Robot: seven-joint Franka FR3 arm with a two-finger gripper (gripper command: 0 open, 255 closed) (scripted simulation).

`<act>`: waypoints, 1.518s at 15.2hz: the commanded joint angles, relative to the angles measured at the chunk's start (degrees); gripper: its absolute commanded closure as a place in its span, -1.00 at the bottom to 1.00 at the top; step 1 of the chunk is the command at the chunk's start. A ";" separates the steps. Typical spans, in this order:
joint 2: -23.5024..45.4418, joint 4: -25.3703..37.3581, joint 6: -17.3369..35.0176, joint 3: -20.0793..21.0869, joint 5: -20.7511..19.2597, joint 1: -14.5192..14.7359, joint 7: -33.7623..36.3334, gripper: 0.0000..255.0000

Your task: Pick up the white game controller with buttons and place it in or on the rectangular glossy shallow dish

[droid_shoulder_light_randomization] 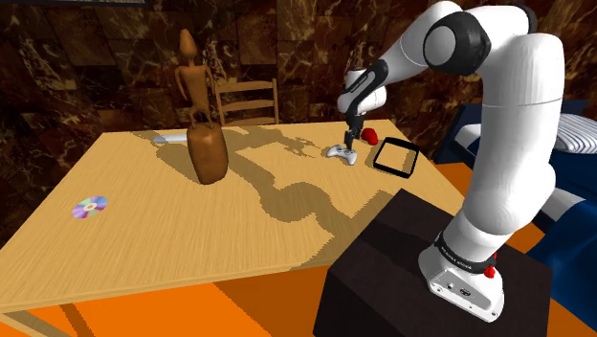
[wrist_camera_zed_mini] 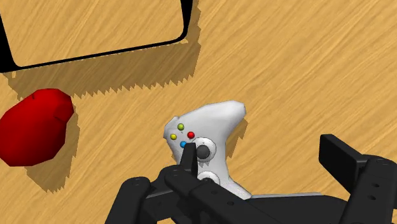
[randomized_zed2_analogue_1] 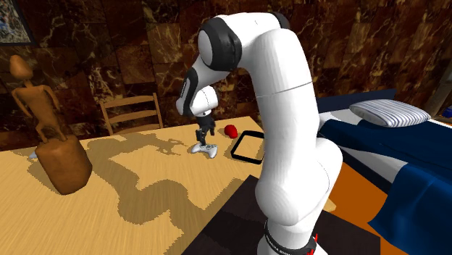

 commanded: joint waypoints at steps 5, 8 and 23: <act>13.36 13.69 0.56 2.25 2.22 -3.67 -4.79 -1.00; 17.91 18.44 0.66 2.96 2.63 -4.88 -5.94 -1.00; 21.94 19.66 3.49 3.48 3.12 -5.75 -6.24 1.00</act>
